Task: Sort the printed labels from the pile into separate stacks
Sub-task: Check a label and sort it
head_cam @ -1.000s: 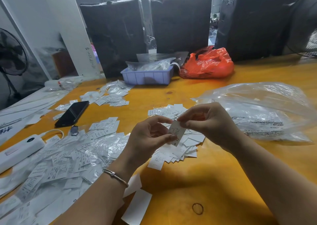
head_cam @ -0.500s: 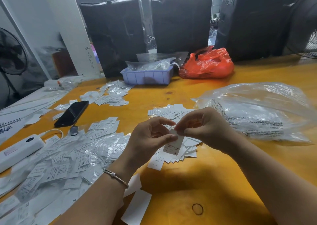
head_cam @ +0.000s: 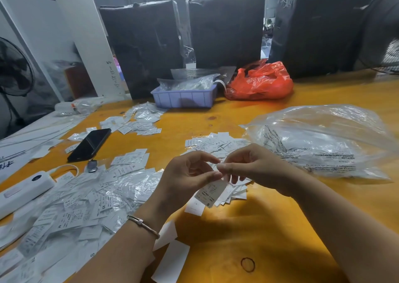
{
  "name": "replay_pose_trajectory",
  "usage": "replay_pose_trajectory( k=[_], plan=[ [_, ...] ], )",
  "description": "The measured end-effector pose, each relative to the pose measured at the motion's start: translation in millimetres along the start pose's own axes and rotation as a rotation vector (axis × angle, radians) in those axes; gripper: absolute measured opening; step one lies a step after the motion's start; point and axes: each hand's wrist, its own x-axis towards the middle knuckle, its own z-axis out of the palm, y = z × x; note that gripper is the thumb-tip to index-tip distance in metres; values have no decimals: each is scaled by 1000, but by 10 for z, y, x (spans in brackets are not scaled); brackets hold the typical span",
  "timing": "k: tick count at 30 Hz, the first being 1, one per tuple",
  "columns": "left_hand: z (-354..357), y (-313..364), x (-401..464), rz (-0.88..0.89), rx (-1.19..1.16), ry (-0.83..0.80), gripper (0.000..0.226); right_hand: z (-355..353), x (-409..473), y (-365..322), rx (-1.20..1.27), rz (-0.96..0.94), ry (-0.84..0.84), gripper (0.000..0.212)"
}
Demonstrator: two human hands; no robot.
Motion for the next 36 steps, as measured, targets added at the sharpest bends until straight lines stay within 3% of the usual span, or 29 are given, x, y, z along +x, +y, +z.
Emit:
replay_pose_trajectory(
  k=[4, 7, 10, 13, 15, 18, 21, 25, 29, 32, 36],
  plan=[
    [-23, -41, 20, -43, 50, 22, 3, -116, 43, 97, -316, -60, 360, 22],
    [-92, -55, 38, -101, 86, 43, 20, -299, 42, 221, -618, 147, 668, 18],
    [-203, -80, 49, -146, 86, 92, 33, -439, 25, 340, -748, 305, 797, 13],
    [-322, -150, 67, -205, 87, 191, 12, -524, 16, 443, -880, 422, 807, 26],
    [-398, -218, 83, -262, 179, 268, 10, -574, 10, 487, -933, 528, 757, 33],
    [-505, -329, 100, -383, 435, 308, 14, -596, 20, 540, -965, 659, 624, 20],
    [-567, -415, 74, -475, 689, 257, 15, -603, 24, 588, -1008, 662, 613, 2],
    [-587, -432, 56, -486, 845, 231, 15, -643, 37, 651, -994, 616, 681, 12],
    [-517, -374, 50, -389, 970, 240, 9, -665, 39, 695, -942, 576, 758, 20],
    [-377, -294, 45, -150, 876, 222, 21, -671, 47, 723, -971, 592, 752, 27],
    [-96, -185, 58, 101, 692, 6, 32, -668, 67, 743, -1019, 625, 720, 22]
  ],
)
